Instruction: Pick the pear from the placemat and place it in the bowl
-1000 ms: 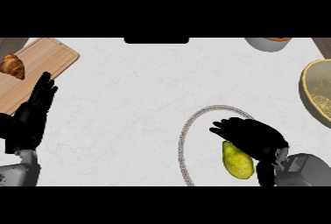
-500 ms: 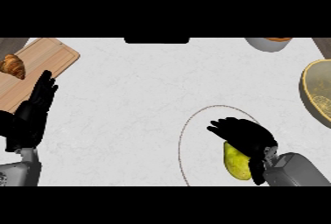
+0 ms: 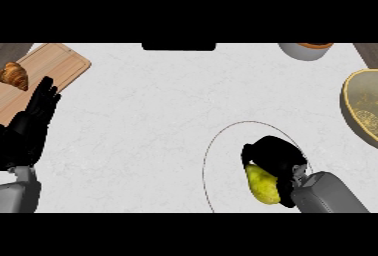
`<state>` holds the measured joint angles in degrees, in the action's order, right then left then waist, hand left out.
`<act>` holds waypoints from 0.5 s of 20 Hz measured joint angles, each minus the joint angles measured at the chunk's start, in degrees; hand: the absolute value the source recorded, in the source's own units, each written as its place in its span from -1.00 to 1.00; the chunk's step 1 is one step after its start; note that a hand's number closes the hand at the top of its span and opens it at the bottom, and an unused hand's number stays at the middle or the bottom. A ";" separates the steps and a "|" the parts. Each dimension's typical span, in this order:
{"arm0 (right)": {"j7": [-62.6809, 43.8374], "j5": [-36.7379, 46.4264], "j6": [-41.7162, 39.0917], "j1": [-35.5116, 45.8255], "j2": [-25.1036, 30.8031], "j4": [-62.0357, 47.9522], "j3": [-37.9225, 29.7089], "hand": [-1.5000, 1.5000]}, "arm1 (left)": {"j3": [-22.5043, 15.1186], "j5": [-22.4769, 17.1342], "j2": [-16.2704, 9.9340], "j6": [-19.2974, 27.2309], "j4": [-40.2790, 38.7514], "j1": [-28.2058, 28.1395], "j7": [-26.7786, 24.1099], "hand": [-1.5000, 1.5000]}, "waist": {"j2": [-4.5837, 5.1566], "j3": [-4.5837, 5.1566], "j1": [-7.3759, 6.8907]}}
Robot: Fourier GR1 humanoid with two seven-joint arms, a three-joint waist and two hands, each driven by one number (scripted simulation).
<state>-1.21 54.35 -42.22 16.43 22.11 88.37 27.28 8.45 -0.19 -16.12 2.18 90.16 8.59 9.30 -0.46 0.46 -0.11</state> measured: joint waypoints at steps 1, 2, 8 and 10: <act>0.12 0.69 0.90 0.13 -0.51 -0.73 0.13 1.00 | -0.17 0.20 0.21 0.09 0.94 -0.79 0.13 0.00 | -0.12 0.10 -0.02; 0.99 1.09 1.80 0.34 -0.68 -1.50 0.19 1.00 | 0.07 0.38 0.20 0.08 -0.62 0.04 -0.57 0.00 | -0.19 0.17 0.05; 3.67 2.95 5.27 0.42 -2.18 -3.66 -0.55 1.00 | 0.14 1.11 1.00 0.01 -1.86 -0.31 -2.42 0.00 | -0.26 0.29 0.16; 4.23 3.64 6.75 0.62 -2.68 -3.74 -1.30 1.00 | 0.19 1.24 1.04 -0.15 -1.58 -0.55 -2.47 0.00 | -0.14 0.18 0.15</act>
<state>3.02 57.99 -35.46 17.06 19.43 84.63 25.99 8.65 1.06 -15.08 2.03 88.58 8.03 6.82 -0.59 0.64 0.04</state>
